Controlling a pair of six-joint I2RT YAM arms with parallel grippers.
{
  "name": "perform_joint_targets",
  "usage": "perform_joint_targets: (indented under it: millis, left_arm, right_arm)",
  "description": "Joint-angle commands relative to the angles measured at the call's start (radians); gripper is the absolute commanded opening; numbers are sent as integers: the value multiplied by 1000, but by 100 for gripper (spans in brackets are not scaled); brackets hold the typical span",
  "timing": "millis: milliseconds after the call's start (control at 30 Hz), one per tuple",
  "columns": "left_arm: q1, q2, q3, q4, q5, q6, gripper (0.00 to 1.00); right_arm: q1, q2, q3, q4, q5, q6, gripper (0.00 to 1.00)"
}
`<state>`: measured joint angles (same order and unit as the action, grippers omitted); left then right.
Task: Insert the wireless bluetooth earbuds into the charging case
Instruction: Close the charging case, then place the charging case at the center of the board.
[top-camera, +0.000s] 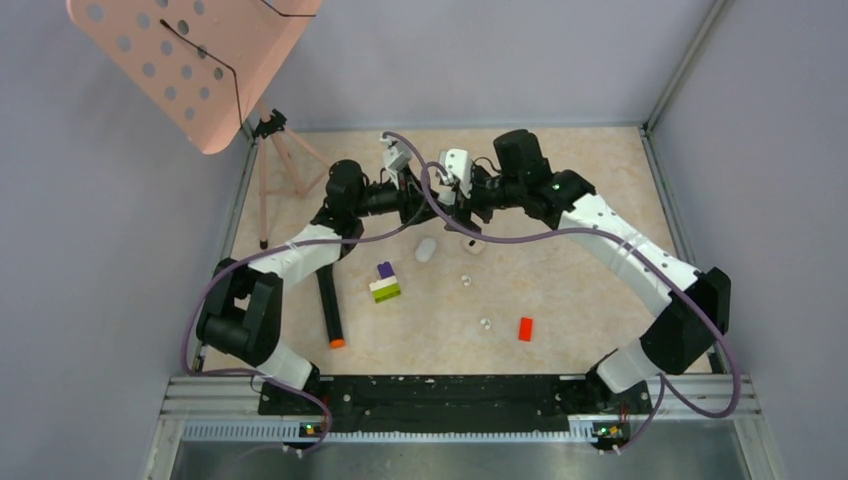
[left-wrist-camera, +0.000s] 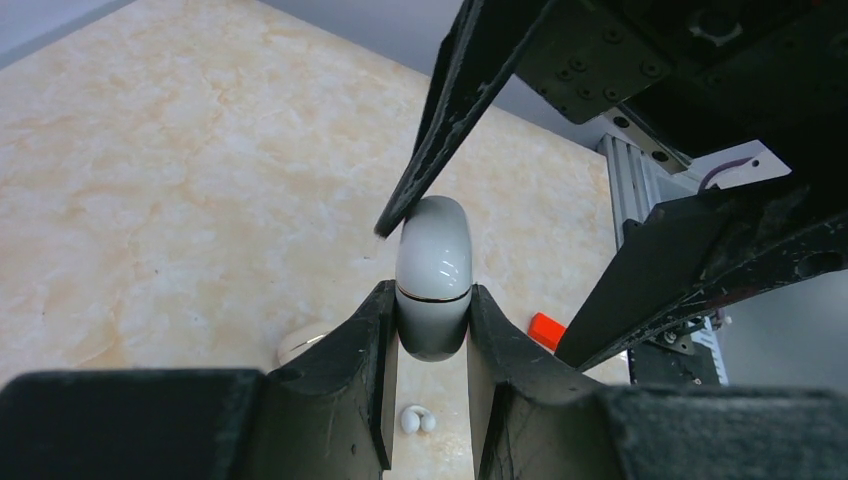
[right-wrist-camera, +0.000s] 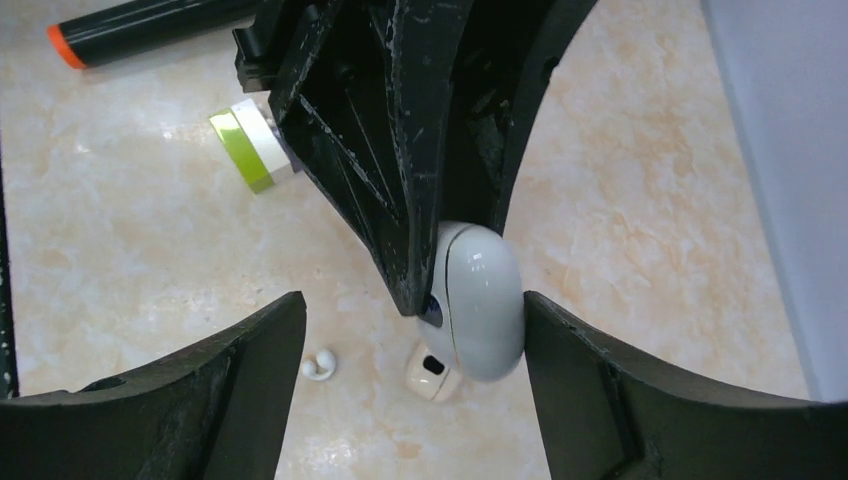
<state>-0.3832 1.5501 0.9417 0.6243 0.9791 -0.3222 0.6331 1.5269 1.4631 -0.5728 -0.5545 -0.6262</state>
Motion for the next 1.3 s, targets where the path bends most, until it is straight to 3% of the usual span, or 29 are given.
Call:
perform_joint_targets:
  millis: [0,133,333,467,600,833,933,1067,1167,1267]
  left_arm:
    - [23,33,45,-26,-103,-30,0]
    - [27,55,58,-221,-185,1,0]
    - [41,154,140,-554,-322,-33,0]
    - [43,249,198,-633,-413,-36,0]
    - [43,334,228,-642,-439,-68,0]
    - [43,379,256,-684,-518,-79,20]
    - [43,338,259,-716,-563,-64,33]
    - [55,234,266,-768,-584,4,44]
    - [56,169,281,-834,-567,116,54]
    - [62,114,268,-901,-563,197,56]
  right_arm:
    - [-2,-114,-31,76,132,86,78]
    - [-61,-110,-50,93,201,241,80]
    - [-108,-139,-268,173,342,388,80]
    - [-146,-154,-338,176,322,508,80]
    - [-148,-192,-377,160,255,492,78]
    - [-150,-190,-411,141,228,411,76]
    - [-150,-138,-384,141,155,289,74]
    - [-148,-12,-289,135,42,105,66]
    - [-146,104,-218,166,7,92,63]
    - [-127,182,-166,210,41,126,60]
